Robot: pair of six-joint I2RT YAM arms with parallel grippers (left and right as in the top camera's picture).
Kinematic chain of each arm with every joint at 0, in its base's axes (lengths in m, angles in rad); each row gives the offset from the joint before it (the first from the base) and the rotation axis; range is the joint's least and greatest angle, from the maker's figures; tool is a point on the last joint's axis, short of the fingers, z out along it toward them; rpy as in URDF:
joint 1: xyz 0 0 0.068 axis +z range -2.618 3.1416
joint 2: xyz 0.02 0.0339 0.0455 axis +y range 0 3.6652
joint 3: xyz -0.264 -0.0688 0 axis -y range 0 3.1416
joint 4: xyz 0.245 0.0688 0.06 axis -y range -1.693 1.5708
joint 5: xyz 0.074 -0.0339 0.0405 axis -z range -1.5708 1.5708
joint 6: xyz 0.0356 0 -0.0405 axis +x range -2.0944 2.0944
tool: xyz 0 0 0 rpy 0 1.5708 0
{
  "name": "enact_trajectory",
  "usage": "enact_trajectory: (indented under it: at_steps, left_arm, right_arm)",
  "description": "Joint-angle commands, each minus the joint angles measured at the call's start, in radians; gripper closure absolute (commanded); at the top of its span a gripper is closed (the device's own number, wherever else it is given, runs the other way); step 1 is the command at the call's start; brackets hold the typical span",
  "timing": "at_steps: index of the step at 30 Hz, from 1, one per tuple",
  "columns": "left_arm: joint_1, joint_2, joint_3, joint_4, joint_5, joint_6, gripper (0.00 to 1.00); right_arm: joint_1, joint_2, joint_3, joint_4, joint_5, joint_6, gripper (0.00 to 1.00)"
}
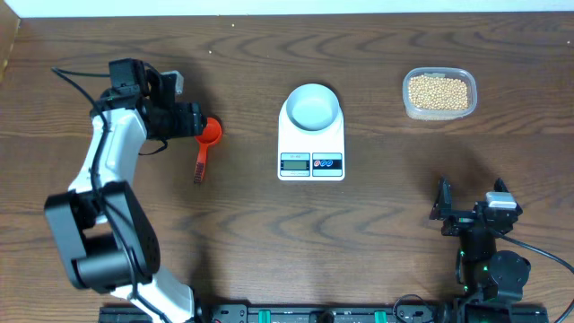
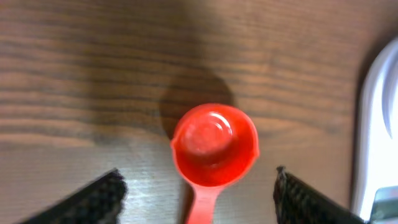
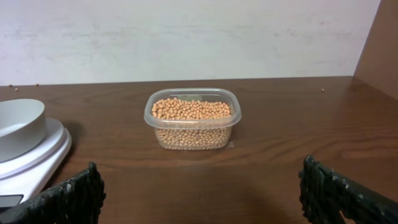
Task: Scoop item into bowl and weigh 50g on scale
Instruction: 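Reach the left gripper to the red scoop handle and grasp it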
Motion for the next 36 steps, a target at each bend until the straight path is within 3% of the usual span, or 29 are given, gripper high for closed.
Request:
enact_trajectory:
  at_steps: [1, 19, 26, 30, 35, 36]
  left_arm:
    - [-0.001, 0.063, 0.018, 0.02, 0.002, 0.013, 0.32]
    - [-0.04, 0.2, 0.018, 0.091, -0.043, 0.005, 0.49]
    - [-0.055, 0.203, 0.018, 0.118, -0.043, -0.02, 0.68]
    - [-0.055, 0.203, 0.018, 0.118, -0.043, -0.042, 0.91]
    - [-0.055, 0.2, 0.018, 0.133, -0.043, -0.166, 0.93]
    - [-0.055, 0.195, 0.018, 0.142, -0.043, -0.243, 0.93]
  right_arm:
    - [-0.002, -0.005, -0.002, -0.005, 0.008, -0.011, 0.01]
    - [-0.002, -0.005, -0.002, -0.004, 0.008, -0.011, 0.01]
    - [-0.002, -0.005, -0.002, -0.004, 0.008, -0.011, 0.01]
    - [-0.002, -0.005, -0.002, -0.004, 0.008, -0.011, 0.01]
    - [-0.002, -0.005, -0.002, -0.004, 0.008, -0.011, 0.01]
    - [-0.002, -0.005, -0.002, -0.004, 0.008, -0.011, 0.01]
